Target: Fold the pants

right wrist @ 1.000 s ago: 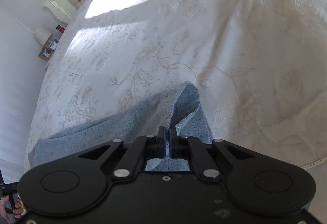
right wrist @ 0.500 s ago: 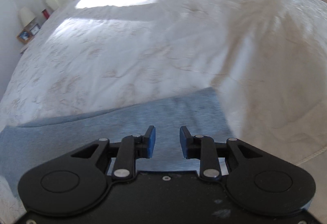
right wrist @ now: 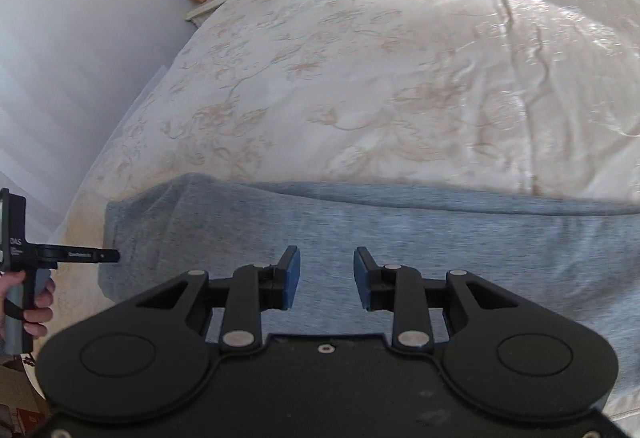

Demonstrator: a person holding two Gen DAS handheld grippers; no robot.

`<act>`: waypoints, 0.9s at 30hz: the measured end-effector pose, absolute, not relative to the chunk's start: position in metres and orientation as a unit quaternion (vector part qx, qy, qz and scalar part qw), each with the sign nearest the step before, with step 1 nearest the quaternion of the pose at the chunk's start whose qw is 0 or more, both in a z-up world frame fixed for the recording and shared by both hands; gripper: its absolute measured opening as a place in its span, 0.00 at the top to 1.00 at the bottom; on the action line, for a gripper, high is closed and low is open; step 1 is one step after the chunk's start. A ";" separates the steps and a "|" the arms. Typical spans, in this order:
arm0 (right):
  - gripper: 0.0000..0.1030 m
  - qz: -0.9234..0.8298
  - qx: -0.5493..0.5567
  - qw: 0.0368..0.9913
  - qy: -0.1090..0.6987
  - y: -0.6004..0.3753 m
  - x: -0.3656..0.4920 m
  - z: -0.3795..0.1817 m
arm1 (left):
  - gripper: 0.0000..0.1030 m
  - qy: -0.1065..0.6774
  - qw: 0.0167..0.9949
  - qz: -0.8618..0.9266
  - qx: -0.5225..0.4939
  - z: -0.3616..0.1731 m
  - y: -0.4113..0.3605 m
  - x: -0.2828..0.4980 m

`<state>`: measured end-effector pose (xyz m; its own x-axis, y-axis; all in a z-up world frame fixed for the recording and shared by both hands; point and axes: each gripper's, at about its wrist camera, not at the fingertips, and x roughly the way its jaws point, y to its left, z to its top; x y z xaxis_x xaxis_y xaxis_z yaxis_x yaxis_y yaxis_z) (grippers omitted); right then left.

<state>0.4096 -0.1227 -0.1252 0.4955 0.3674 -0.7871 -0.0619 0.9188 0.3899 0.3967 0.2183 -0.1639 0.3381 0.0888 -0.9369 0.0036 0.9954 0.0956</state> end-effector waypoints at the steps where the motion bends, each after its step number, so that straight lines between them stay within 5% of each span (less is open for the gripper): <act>1: 0.69 0.128 0.156 0.849 0.488 -0.107 0.410 -0.125 | 0.40 0.574 0.817 0.022 0.046 -0.170 0.220 0.398; 10: 0.68 0.136 0.155 0.829 0.520 -0.063 0.432 -0.135 | 0.00 0.565 0.825 0.029 0.007 -0.201 0.242 0.401; 12: 0.68 0.136 0.158 0.827 0.522 -0.063 0.438 -0.137 | 0.00 0.583 0.809 0.034 -0.065 -0.211 0.257 0.405; 14: 0.68 0.135 0.158 0.826 0.524 -0.058 0.444 -0.140 | 0.06 0.588 0.799 0.032 -0.122 -0.214 0.268 0.408; 16: 0.67 0.134 0.157 0.825 0.526 -0.057 0.447 -0.142 | 0.53 0.575 0.809 0.007 -0.123 -0.202 0.264 0.407; 18: 0.67 0.134 0.155 0.824 0.528 -0.056 0.451 -0.144 | 0.66 0.569 0.819 0.001 -0.076 -0.181 0.252 0.409; 27: 0.67 0.140 0.120 0.832 0.524 -0.052 0.488 -0.152 | 0.70 0.573 0.819 -0.035 0.003 -0.157 0.263 0.450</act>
